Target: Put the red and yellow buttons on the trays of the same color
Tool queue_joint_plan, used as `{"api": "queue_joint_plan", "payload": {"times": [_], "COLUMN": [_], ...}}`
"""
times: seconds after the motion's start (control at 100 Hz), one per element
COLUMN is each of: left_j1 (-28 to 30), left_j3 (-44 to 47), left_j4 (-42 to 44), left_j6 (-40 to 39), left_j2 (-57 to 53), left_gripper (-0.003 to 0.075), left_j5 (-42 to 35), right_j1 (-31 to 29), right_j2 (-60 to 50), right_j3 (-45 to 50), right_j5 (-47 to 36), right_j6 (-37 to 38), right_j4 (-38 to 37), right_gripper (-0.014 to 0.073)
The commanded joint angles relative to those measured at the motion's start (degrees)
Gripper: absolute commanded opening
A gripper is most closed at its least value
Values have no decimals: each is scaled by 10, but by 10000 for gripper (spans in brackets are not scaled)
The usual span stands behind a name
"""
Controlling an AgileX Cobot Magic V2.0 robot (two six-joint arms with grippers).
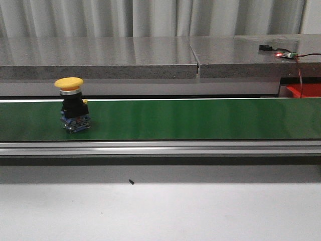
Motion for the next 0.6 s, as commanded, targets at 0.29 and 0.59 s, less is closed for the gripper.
{"api": "queue_joint_plan", "payload": {"times": [0.29, 0.59], "left_j1": [-78, -77], "left_j3": [143, 275], "left_j4": [13, 16], "left_j6": [2, 1], "left_j2": [-183, -354], "left_gripper": [-19, -19], "left_j5": [-90, -107], "right_j1": [0, 0], "right_j2": [2, 2], "right_j3": [-15, -15], "right_j5": [-34, -34], "right_j6": [-3, -8], "right_j4": [17, 17], "right_gripper": [-67, -67]}}
